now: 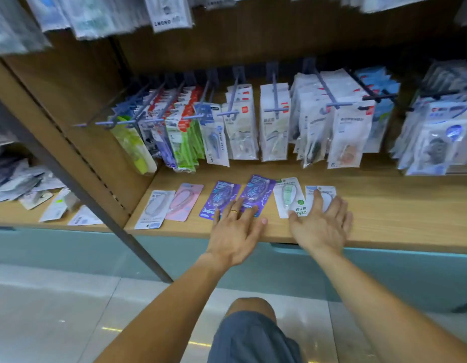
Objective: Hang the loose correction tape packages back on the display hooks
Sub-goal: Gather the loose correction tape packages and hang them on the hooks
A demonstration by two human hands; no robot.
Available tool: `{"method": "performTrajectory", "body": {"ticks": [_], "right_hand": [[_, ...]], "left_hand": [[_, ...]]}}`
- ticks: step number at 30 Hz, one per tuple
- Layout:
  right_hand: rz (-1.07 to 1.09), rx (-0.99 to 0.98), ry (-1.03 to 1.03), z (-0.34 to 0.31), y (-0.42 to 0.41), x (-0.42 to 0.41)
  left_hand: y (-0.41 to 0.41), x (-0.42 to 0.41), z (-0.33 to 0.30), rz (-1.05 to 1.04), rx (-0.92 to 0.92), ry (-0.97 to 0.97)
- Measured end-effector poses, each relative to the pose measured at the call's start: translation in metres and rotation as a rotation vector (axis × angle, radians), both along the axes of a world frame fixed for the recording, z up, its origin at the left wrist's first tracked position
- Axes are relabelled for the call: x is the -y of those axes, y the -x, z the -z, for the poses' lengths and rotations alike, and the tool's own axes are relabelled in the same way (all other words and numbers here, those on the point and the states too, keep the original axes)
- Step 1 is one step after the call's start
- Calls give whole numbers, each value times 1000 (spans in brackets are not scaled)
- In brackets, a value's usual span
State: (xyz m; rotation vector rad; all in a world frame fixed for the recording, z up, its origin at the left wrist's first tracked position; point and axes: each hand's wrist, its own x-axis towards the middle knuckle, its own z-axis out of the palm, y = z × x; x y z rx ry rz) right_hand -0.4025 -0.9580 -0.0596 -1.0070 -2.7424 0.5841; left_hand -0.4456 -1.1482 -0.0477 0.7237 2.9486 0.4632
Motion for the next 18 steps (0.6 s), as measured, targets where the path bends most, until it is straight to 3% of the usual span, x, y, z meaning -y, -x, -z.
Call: {"method": "performTrajectory", "body": {"ticks": [10, 14, 18], "right_hand": [[-148, -3, -44, 6, 26, 44], [-166, -326, 98, 9, 15, 34], [-398, -415, -202, 24, -20, 47]], "left_hand": [[14, 47, 15, 29, -25, -192], [5, 65, 23, 18, -229, -165], [-7, 74, 35, -58, -243, -27]]}}
